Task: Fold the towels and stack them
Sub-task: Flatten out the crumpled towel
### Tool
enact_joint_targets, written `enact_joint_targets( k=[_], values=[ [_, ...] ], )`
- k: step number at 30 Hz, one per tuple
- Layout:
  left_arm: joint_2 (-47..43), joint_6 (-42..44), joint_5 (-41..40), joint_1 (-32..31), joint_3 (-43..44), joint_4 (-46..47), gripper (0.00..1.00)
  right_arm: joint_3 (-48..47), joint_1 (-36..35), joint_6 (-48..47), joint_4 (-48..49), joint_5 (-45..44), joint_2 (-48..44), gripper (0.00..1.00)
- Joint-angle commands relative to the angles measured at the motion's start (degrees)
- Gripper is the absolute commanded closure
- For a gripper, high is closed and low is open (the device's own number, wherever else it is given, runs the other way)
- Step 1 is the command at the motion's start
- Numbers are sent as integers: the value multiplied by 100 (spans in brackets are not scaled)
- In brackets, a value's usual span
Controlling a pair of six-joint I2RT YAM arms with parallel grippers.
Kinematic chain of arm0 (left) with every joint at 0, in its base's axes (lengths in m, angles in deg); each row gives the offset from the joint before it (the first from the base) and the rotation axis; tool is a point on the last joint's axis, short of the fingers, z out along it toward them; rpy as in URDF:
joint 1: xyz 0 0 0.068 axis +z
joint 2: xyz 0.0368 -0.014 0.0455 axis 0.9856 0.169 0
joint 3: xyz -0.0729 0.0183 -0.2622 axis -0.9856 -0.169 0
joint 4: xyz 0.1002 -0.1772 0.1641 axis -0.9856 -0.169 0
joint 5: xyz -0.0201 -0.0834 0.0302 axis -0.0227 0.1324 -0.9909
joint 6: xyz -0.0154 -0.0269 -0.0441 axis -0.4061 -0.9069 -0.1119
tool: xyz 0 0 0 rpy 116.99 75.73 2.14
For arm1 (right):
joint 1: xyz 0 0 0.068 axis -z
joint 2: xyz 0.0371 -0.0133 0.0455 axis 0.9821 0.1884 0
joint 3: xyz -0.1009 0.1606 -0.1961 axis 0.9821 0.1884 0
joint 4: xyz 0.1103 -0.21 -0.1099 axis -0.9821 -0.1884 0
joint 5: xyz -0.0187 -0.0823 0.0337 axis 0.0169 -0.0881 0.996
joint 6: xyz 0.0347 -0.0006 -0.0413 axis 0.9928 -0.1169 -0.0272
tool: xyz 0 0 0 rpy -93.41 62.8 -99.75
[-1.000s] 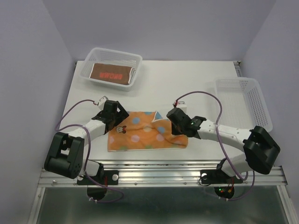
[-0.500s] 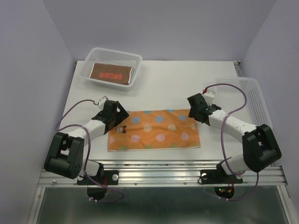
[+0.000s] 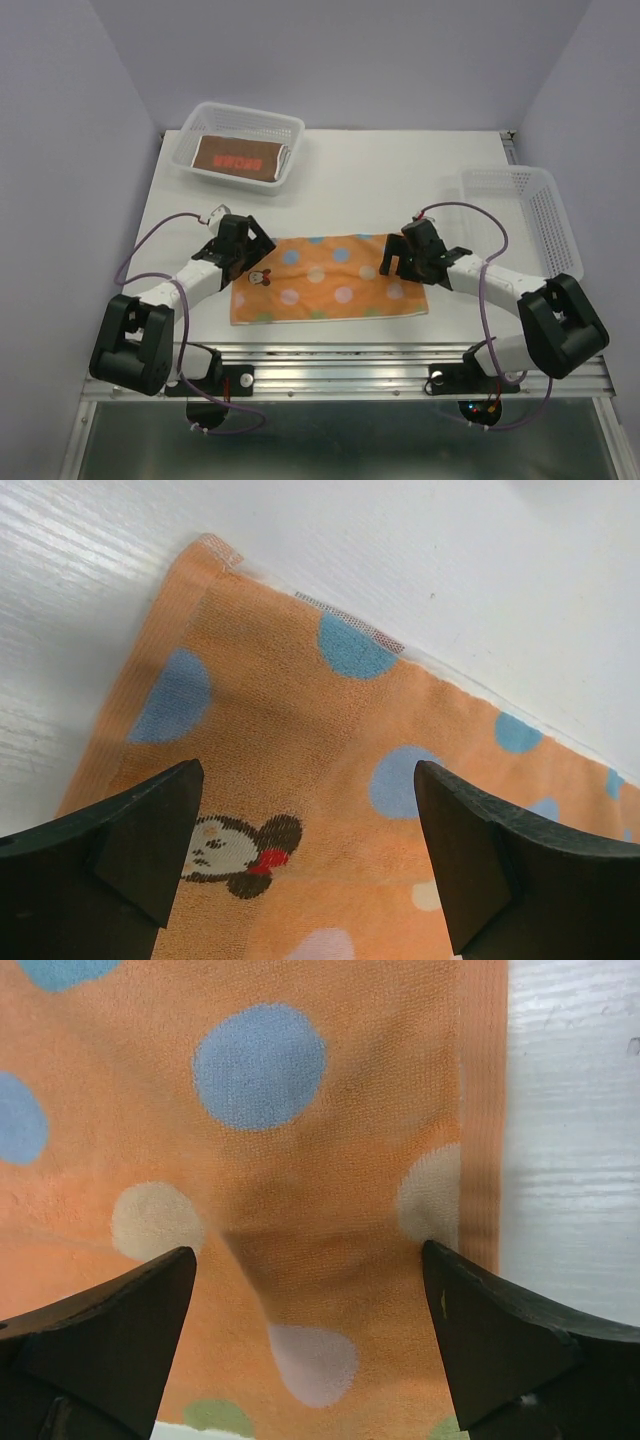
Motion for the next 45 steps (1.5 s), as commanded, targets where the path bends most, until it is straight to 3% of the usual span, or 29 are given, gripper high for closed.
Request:
enact_joint_targets(
  k=[1, 9, 16, 20, 26, 30, 34, 37, 40, 45],
  values=[
    [178, 40, 109, -87, -21, 32, 1, -258, -25, 325, 188, -268, 637, 0],
    [406, -118, 30, -333, 102, 85, 1, -1349, 360, -113, 255, -580, 1833, 0],
    [653, -249, 153, -526, 252, 6, 1, -2965, 933, -1360, 467, 96, 3167, 0],
    [513, -645, 206, -1105, 120, 41, 1, -4029, 942, -2037, 220, 605, 4066, 0],
    [232, -1321, 251, -2011, -187, 85, 1, -5767, 933, -2171, -184, 1614, 5445, 0],
    [179, -1743, 206, -2565, -337, 120, 1, -6455, 924, -2232, -140, 2188, 5895, 0],
    [-76, -1937, -152, -3153, -206, -98, 1, -6983, 924, -2390, -403, 2267, 5844, 0],
    [-382, -1946, -774, -3190, 31, -748, 1, -6870, 811, -2557, -501, 2181, 5276, 0],
    [-664, -2165, -1402, -3181, 321, -1723, 1, -6395, 547, -2873, -413, 1863, 4613, 0],
    [-1183, -2824, -2202, -3033, 226, -2727, 1, -4395, 117, -2470, 360, 907, 3007, 0]
  ],
)
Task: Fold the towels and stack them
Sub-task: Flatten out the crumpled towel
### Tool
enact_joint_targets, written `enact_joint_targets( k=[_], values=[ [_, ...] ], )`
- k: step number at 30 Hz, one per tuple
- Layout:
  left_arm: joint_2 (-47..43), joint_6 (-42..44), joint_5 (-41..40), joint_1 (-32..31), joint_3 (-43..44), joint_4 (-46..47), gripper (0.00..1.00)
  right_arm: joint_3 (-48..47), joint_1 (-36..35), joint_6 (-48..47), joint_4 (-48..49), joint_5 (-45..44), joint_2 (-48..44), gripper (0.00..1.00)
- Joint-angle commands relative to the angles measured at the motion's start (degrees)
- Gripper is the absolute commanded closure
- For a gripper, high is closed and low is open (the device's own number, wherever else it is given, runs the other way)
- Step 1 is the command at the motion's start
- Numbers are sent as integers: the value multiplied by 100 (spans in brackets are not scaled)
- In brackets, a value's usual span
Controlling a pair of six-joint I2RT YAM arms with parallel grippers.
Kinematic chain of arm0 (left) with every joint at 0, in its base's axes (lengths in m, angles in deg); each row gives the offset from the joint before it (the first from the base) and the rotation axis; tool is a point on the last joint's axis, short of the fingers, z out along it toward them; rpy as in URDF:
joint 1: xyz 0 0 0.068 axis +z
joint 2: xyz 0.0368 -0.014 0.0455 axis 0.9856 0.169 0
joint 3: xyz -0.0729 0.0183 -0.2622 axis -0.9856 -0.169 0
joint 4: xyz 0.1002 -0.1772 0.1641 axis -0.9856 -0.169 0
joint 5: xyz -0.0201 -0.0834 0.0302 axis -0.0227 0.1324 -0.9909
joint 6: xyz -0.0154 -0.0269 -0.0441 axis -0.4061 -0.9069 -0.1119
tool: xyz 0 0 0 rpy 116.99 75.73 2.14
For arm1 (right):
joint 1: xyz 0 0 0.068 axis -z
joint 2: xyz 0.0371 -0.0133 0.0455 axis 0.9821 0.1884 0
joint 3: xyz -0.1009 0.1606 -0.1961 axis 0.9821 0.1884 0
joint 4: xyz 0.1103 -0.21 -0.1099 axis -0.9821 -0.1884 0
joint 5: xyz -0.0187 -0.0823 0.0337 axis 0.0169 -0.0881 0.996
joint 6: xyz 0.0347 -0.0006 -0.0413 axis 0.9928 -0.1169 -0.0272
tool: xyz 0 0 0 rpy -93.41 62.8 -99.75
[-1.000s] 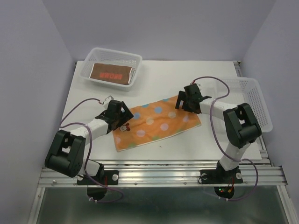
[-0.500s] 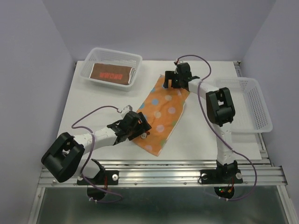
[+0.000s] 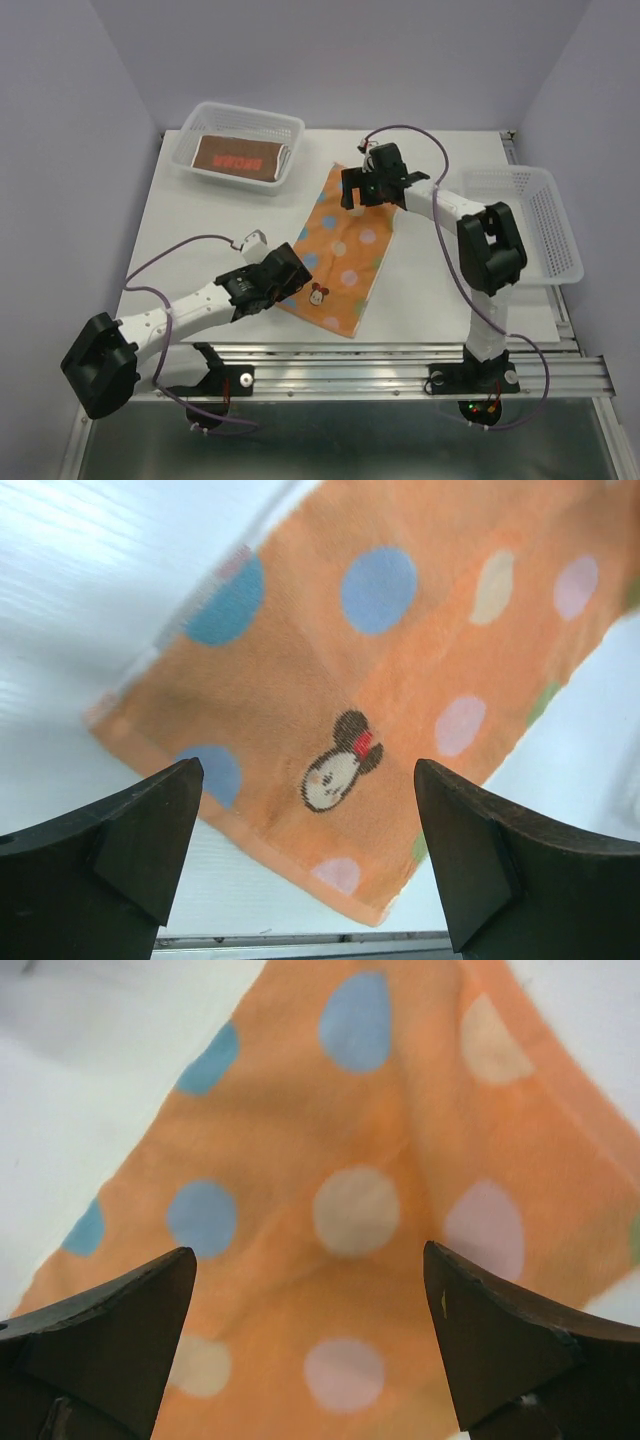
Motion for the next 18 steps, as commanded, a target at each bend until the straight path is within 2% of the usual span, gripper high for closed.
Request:
enact_joint_targets(
  k=[1, 5, 10, 14, 17, 18],
  values=[
    [-542, -569, -865, 211, -95, -1142, 1, 1479, -500, 247, 620, -1066, -1279, 0],
    [-843, -429, -523, 651, -474, -1117, 1, 2790, -1439, 843, 937, -1955, -2341, 0],
    [-861, -123, -259, 1152, -755, -846, 1, 3778, -1977, 1530, 1166, -2283, -3099, 0],
    [-598, 124, 181, 1214, -826, -283, 5, 4253, -2241, 1864, 1026, -2547, -3600, 0],
    [-238, 318, 348, 1214, -687, -229, 20, 4542, -2312, 1997, 843, -2661, -3977, 0],
    [-167, 370, 384, 1214, -642, -246, 32, 4596, -2321, 2041, 781, -2731, -4083, 0]
  ],
)
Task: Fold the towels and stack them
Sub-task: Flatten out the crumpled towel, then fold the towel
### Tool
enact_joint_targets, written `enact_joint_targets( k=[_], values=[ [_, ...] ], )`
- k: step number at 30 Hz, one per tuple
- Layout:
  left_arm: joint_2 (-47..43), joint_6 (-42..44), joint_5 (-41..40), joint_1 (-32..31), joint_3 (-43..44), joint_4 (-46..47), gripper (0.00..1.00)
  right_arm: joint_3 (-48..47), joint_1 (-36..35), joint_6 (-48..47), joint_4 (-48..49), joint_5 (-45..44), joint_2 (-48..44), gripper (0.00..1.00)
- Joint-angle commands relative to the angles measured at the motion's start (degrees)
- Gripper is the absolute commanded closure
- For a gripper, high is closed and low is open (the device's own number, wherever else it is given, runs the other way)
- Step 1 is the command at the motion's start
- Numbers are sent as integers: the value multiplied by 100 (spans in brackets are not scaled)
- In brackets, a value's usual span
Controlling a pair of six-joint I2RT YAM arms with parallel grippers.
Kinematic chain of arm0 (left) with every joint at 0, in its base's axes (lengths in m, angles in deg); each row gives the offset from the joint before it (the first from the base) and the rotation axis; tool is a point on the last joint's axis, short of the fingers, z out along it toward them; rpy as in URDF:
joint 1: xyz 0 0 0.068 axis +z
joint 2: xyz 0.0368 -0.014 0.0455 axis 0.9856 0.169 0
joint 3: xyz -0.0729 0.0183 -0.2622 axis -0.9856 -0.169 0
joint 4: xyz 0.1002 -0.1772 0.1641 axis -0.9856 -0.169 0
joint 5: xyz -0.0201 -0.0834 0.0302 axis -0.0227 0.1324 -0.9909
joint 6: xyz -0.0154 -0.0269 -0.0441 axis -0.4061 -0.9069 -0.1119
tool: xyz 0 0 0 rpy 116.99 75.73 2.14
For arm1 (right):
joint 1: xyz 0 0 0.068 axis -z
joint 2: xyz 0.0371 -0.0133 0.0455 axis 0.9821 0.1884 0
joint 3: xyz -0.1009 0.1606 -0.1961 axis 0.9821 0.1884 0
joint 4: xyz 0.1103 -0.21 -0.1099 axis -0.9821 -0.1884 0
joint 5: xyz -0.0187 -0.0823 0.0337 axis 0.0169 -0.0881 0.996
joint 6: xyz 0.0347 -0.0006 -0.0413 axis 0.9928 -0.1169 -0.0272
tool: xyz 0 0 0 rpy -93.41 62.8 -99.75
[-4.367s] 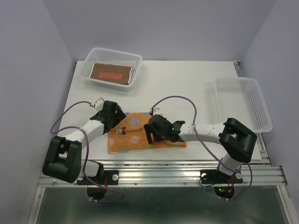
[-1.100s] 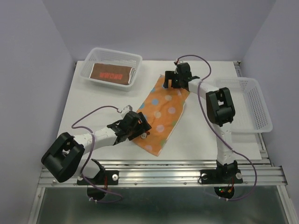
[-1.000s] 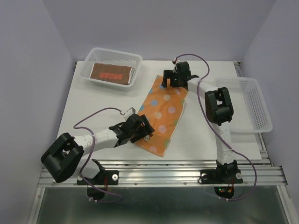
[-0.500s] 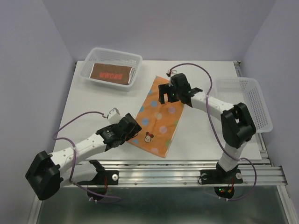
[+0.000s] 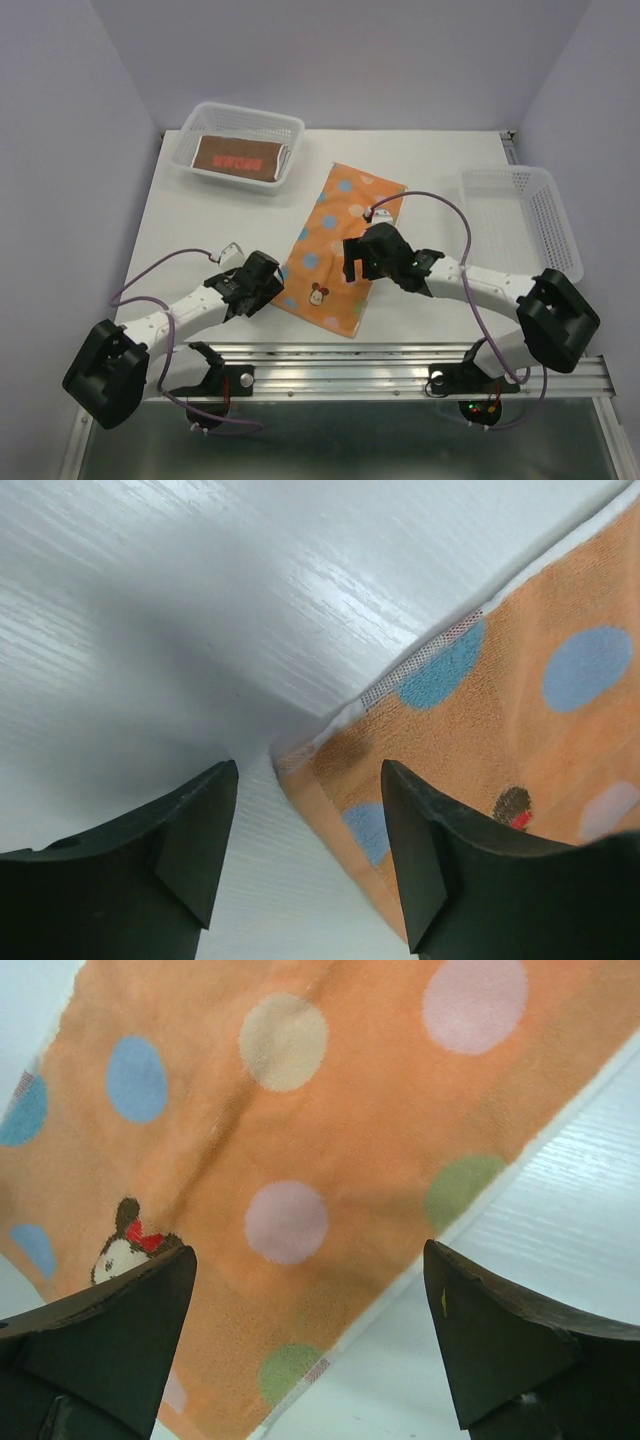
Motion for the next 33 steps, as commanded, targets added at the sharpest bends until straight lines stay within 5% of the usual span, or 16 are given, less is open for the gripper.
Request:
enact_joint_targets(
  k=[1, 6, 9, 15, 20, 27, 33],
  values=[
    [338, 425, 353, 19, 189, 171, 33, 318, -78, 404, -94, -568, -565, 0],
    [576, 505, 389, 19, 294, 40, 35, 556, -87, 615, -192, -586, -1127, 0],
    [708, 593, 415, 27, 356, 13, 46, 644, -87, 650, -227, -551, -1277, 0],
    [875, 698, 442, -16, 453, -22, 100, 767, -87, 799, -341, -612, -1418, 0],
    [796, 830, 512, -25, 427, 30, 100, 1005, -306, 573, -262, -147, -1497, 0],
    [269, 865, 477, -25, 233, 92, 100, 356, -2414, 325, -1193, -920, -761, 0],
    [-65, 883, 433, -25, 84, 171, 100, -93, -2960, 264, -1545, -990, 83, 4]
  ],
)
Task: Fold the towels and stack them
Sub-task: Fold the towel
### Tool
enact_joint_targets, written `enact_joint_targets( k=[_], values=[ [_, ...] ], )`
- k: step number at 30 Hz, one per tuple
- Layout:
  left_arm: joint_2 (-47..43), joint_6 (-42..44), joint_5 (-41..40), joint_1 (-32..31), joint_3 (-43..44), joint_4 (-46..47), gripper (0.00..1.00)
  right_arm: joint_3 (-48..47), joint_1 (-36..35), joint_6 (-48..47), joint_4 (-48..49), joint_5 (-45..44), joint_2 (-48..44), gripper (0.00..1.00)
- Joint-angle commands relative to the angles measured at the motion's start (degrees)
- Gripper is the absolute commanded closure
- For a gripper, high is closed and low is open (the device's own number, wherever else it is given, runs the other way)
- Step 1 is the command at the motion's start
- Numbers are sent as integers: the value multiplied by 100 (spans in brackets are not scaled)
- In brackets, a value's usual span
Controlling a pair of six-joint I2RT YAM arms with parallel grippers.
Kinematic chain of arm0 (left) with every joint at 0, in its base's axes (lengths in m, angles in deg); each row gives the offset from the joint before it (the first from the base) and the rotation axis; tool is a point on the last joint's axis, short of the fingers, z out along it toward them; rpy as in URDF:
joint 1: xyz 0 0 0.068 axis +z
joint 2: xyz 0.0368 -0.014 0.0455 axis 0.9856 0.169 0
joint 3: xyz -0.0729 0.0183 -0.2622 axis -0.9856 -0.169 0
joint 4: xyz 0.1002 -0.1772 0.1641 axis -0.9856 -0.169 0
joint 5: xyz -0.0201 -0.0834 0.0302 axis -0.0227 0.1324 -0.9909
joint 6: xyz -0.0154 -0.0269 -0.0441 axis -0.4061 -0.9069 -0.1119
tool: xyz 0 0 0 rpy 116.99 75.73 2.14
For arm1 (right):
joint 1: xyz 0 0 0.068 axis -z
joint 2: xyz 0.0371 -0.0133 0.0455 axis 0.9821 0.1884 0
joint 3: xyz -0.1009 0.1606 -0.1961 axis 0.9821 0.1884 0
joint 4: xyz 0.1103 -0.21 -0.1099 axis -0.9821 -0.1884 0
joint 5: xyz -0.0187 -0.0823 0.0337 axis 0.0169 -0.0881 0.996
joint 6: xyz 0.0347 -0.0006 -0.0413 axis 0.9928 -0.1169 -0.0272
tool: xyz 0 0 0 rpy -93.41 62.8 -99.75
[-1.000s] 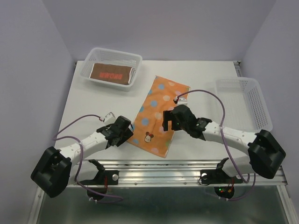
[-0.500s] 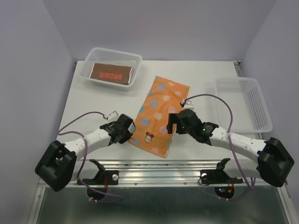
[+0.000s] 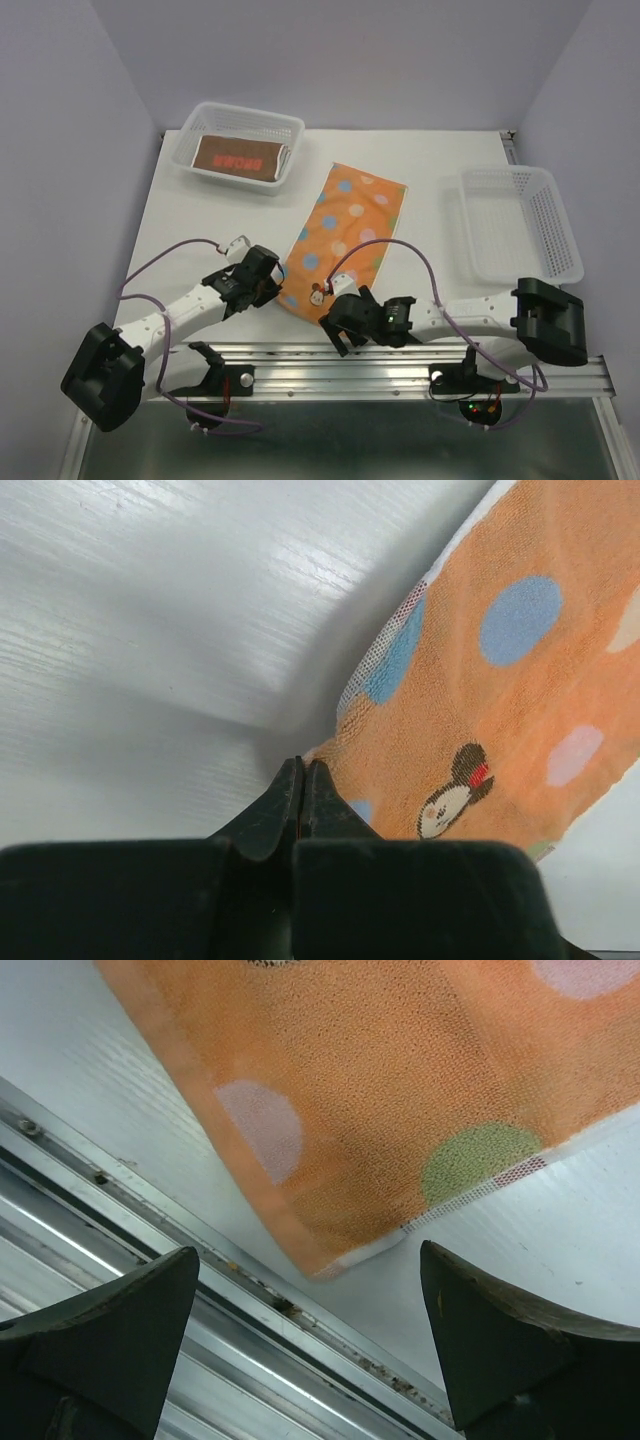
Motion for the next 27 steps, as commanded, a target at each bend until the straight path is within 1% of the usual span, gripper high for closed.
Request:
enact_joint_targets(
  k=[1, 3, 4, 7, 9, 10, 13, 14, 16, 20, 22, 23, 25, 27],
  values=[
    [-216, 109, -74, -19, -170, 29, 100, -585, -253, -140, -389, -374, 458, 8],
    [-225, 109, -48, -19, -179, 64, 100, -708, -332, -246, -389, -330, 652, 11],
    [-208, 101, -47, -19, -179, 73, 100, -805, -402, -281, -415, -347, 809, 14],
    [-190, 92, -74, -19, -170, 38, 100, -937, -473, -273, -529, -567, 1004, 20],
    [-199, 39, -144, -19, -179, -15, 100, -990, -499, -211, -644, -664, 1127, 29],
    [-207, 22, -162, -19, -188, -24, 100, -990, -508, -185, -688, -681, 1153, 39],
    [-216, 13, -179, -19, -188, -50, 100, -973, -534, -27, -802, -778, 1250, 53],
    [-234, -22, -197, -19, -162, -102, 100, -981, -535, 17, -881, -813, 1259, 62],
    [-260, -40, -241, -19, -135, -181, 100, -999, -570, 122, -943, -866, 1277, 70],
    [-566, -154, -363, -19, -47, -523, 100, -1061, -754, 71, -952, -761, 1163, 79],
    [-743, -268, -486, -10, 5, -752, 100, -1087, -877, -96, -856, -568, 1058, 82],
    [-961, -330, -626, -19, 67, -1014, 100, -1070, -886, -167, -725, -454, 926, 85],
    [-1217, -382, -663, -19, 76, -1122, 100, -1026, -904, -264, -557, -129, 768, 87],
    [-1612, -497, -645, -10, 41, -1201, 100, -973, -913, -264, -416, 56, 522, 95]
  ],
)
